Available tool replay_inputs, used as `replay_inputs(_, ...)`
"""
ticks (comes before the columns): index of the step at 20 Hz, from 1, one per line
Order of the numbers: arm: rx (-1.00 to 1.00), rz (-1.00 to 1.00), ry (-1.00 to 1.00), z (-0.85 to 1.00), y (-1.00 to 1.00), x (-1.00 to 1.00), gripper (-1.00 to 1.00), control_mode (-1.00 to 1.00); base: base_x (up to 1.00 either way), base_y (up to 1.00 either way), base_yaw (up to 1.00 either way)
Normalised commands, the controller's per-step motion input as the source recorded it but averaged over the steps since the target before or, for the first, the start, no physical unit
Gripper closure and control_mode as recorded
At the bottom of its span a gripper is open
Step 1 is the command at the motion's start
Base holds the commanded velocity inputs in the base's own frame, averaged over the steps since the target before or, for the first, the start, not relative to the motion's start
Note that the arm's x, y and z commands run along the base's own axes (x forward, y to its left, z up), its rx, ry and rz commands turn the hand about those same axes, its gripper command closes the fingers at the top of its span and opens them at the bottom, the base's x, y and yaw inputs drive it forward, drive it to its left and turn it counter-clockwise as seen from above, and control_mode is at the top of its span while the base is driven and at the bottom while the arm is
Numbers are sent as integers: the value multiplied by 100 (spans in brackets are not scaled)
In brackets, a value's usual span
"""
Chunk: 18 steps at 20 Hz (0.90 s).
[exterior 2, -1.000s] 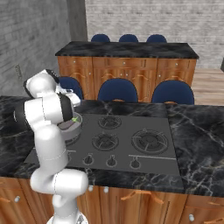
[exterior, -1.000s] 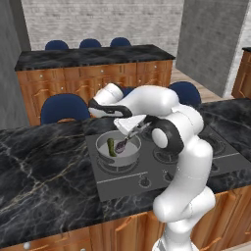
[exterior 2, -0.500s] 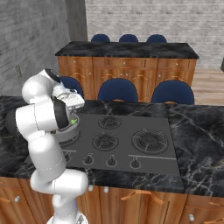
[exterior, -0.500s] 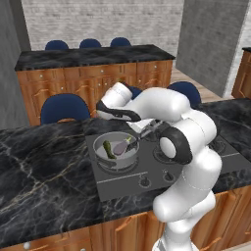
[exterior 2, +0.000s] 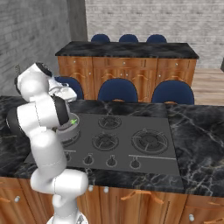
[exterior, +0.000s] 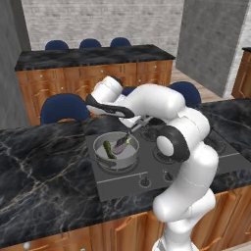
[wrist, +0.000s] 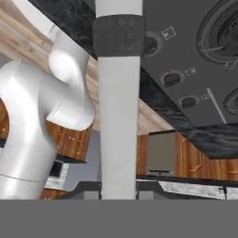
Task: Put the squash and eggplant in the pot. Retrieve the spatula and lightly stir the vegetables in the pot.
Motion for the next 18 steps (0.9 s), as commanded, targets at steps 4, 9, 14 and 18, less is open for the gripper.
replay_inputs(4,-2,9,0,-18,15,54,100,-100,0,0,0)
replay_inputs(9,-11,1,9,-52,-1,4,100,-100,0,0,0)
replay_inputs(14,-5,1,0,-26,4,0,100,-100,0,0,0)
replay_inputs(18,-2,0,0,-17,-8,11,100,-100,0,0,0)
